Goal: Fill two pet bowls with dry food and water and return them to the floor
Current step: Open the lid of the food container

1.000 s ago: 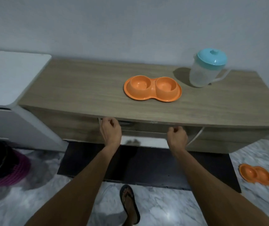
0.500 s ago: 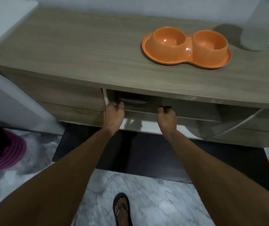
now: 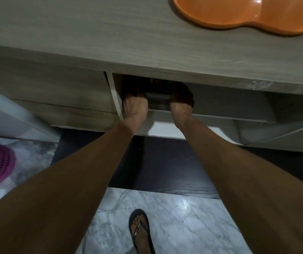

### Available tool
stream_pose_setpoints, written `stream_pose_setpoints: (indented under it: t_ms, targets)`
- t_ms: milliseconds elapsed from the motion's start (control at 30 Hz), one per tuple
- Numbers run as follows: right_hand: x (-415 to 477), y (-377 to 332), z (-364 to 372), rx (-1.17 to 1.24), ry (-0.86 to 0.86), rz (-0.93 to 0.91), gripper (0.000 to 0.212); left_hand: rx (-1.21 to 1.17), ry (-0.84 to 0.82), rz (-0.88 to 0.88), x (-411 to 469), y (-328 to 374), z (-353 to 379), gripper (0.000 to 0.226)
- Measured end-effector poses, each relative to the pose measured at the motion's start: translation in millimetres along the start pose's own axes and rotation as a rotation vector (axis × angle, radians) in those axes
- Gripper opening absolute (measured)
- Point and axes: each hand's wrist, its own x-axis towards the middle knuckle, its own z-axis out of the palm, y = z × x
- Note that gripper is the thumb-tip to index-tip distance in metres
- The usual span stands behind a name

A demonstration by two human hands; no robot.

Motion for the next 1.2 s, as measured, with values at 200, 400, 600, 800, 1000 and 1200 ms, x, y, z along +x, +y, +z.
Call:
stream_pose_setpoints:
  t_ms: [200, 400, 600, 800, 1000, 1200]
  targets:
    - [-18, -8, -3, -0.045, 0.077, -0.020, 0.036, -0.157, -0.010, -0.011, -11, -10, -6, 0.042]
    - [-48, 7, -13, 0.273, 0.094, 0.083, 0.034, -0.238, -0.024, 0.082, -33, -30, -12, 0.041]
    - [-94, 15, -33, 0.254, 0.090, 0.012, 0.024, -0.291, 0.028, 0.104, -79, -46, -24, 0.037]
    - [-158, 12, -70, 0.261, 0.068, 0.036, 0.020, -0.328, 0.058, 0.081, -149, -47, -50, 0.038]
    - [-220, -22, -119, 0.215, 0.069, -0.006, 0.028, -0.282, 0.070, 0.093, -224, -17, -102, 0.037]
    - [-248, -77, -150, 0.259, 0.037, -0.091, 0.028, -0.334, 0.093, 0.148, -257, 27, -147, 0.032]
